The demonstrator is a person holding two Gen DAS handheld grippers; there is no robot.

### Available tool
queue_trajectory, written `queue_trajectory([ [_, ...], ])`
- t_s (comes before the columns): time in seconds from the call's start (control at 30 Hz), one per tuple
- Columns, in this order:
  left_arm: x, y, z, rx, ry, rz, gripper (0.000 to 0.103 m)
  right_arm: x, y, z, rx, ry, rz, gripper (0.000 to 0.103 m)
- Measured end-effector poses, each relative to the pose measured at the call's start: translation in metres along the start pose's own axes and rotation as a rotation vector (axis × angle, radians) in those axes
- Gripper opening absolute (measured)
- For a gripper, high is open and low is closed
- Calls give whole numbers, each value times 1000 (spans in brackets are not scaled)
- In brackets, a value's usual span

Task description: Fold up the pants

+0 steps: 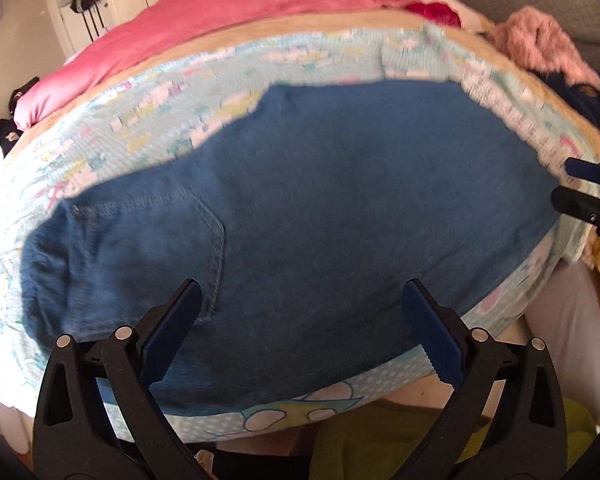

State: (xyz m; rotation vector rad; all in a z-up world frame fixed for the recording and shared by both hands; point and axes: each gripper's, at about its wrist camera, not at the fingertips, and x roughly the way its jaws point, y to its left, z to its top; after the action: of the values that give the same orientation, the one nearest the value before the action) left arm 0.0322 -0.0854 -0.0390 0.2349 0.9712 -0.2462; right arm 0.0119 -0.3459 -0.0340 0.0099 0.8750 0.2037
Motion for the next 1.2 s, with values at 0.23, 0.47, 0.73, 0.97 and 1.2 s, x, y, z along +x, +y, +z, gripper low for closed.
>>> queue_trajectory([
  [0.23,5,9,-4,-31,7,-30,95,6,-8,-8,32,5,24,95],
  [0.47,-21,13,10,-67,-48,-47,95,-25,-16,23,60,-104,10,95],
  [0.73,-47,5,42,-90,-108,-74,95,-52,-45,42,101,-177,-66,95],
  [0.97,-56,-7,68,-85,-138,-90,95,-72,-66,48,112,-212,-104,95],
  [1.2,-49,-36,93,-30,-136,-111,95,-80,-88,43,136,-230,-128,99],
])
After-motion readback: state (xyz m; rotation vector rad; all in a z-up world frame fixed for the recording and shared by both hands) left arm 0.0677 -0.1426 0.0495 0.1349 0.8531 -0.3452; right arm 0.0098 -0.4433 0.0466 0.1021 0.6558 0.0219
